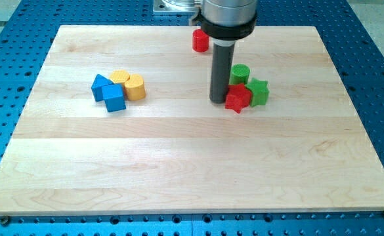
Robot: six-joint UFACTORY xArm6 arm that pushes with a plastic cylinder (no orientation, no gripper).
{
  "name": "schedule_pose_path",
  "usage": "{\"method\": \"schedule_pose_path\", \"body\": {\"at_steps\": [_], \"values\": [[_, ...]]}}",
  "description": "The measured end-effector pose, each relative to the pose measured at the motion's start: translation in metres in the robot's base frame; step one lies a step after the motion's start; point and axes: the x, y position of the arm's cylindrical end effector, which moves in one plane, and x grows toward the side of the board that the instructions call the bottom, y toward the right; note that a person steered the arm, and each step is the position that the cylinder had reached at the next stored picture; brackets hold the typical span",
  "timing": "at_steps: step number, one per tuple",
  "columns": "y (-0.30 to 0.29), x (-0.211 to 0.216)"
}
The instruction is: Form a group of red and green blocks
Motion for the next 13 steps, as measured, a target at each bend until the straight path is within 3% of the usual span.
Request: {"method": "schedule_pose_path", "body": {"at_steps": [1,2,4,5,6,7,8,9,10,11,12,13], "values": [[-0.108,0.025],[-0.125,-0.022],[-0.101,-0.186],[-0.046,-0.209],[-0.080,-0.123],[-0.090,-0.104],[-0.102,-0.186],[-0.053,-0.192],[-0.020,-0.091],[-0.012,-0.071],[-0.007,-0.092],[0.022,-0.081]]}}
